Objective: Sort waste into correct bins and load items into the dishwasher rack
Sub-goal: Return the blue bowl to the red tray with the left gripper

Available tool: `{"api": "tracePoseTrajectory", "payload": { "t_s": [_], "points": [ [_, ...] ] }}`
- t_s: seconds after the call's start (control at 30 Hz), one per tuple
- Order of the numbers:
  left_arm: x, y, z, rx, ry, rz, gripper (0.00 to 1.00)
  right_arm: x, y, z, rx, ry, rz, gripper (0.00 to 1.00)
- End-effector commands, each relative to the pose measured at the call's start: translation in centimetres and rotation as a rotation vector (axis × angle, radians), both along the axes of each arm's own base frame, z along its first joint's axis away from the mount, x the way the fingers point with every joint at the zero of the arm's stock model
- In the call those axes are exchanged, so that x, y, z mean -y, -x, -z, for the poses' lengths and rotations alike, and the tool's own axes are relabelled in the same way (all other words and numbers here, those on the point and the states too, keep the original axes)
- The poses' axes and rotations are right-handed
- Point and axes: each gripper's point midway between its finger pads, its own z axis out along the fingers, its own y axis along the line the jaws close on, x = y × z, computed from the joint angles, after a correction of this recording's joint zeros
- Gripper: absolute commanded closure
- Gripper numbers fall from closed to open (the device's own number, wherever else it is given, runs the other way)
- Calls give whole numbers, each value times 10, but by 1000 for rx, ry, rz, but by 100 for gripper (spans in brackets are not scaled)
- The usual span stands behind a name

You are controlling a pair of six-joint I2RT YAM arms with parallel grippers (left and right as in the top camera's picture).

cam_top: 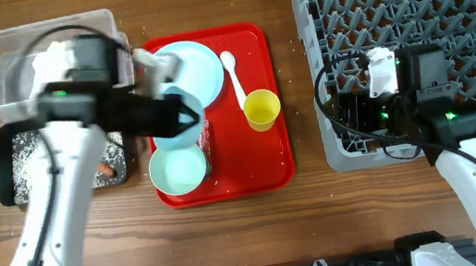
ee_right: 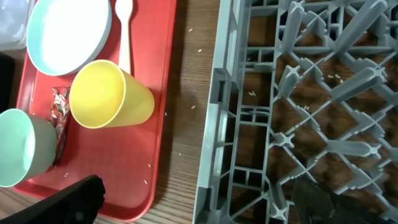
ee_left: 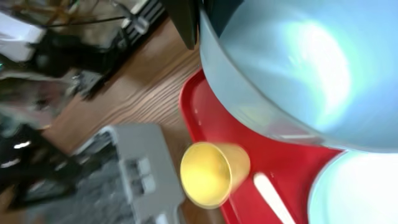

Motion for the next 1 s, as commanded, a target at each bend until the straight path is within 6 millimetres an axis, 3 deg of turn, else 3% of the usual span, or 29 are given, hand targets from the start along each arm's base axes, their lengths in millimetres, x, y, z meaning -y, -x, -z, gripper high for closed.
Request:
{"api": "tracePoseTrajectory", "payload": {
  "t_s": [0.0,0.07,0.33,0.4,0.5,0.67,0.77,0.83,0.9,0.97],
  "points": [
    [29,11,54,-49,-268,-53,96,2,-6,-7,15,-1,20,0],
    [55,22,73,-29,-314,-18,96,2,-6,-7,15,-1,20,0],
    [101,55,130,15,-482,109,96,2,-6,-7,14,-1,20,0],
    [109,60,138,15,-488,136,92,2,-6,-7,14,-1,20,0],
    [118,65,147,16,-494,163,76,2,-5,-6,14,-1,20,0],
    [117,59,147,9,-484,126,75,2,-6,-7,19,-1,20,0],
    [109,49,134,-20,-468,41,64,-3,-6,-9,22,-25,3,0],
    [92,36,104,-56,-456,-62,46,-11,-6,-13,30,-68,-26,1],
    [73,25,72,-65,-436,-126,39,-23,-8,-21,53,-130,-69,4],
    [51,13,41,-49,-408,-203,20,-37,-9,-30,72,-201,-102,6]
  ]
}}
